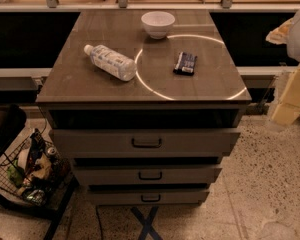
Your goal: Place blue plastic bottle upright
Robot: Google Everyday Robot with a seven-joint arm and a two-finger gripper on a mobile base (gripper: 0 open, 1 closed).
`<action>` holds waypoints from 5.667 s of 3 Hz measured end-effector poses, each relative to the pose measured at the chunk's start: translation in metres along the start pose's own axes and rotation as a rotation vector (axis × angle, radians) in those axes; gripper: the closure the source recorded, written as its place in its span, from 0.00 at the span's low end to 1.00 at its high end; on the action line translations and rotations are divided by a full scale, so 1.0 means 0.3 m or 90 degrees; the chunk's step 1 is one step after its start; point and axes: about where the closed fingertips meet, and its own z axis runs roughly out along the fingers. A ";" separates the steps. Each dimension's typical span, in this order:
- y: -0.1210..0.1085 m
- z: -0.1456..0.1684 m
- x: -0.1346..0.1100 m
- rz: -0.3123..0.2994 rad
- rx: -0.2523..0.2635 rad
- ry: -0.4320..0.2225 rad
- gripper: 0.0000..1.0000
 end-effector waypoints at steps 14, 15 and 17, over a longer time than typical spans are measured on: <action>-0.397 0.708 -1.134 0.221 -0.017 0.111 0.00; -0.400 0.769 -1.139 0.252 -0.029 0.125 0.00; -0.438 0.842 -1.116 0.302 -0.040 0.137 0.00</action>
Offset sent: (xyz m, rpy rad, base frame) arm 0.0811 0.0562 0.0090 0.0152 -0.1351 0.1251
